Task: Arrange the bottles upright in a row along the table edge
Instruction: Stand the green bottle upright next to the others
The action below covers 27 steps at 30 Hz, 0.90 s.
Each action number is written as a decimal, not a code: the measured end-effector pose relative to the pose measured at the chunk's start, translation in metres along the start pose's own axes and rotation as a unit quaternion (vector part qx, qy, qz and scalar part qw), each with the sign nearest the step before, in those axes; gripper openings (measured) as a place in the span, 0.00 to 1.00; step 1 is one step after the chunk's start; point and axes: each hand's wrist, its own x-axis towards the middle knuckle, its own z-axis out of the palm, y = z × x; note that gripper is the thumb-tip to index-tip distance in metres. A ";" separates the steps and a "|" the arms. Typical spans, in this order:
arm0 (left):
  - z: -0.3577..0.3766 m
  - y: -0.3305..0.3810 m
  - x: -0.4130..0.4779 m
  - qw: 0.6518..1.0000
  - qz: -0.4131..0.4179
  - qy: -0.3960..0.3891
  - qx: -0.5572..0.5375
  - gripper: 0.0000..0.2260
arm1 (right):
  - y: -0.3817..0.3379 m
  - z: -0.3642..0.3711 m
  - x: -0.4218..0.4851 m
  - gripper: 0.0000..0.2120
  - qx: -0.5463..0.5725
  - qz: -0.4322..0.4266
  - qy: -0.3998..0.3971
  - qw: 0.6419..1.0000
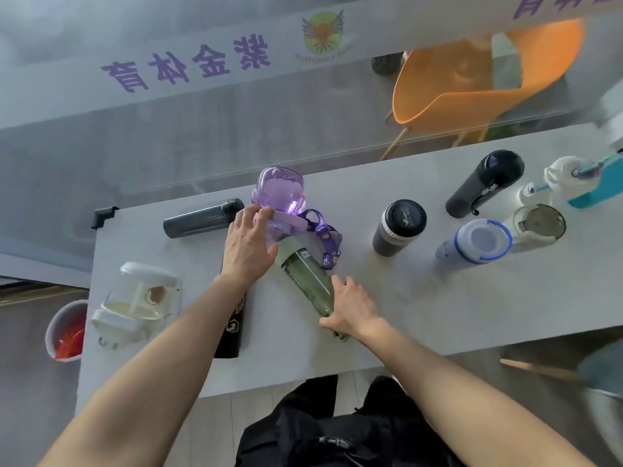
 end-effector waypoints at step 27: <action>0.034 0.086 -0.070 0.983 0.066 -0.125 -0.121 0.40 | 0.039 -0.067 -0.085 0.42 0.192 -0.132 0.296 0.926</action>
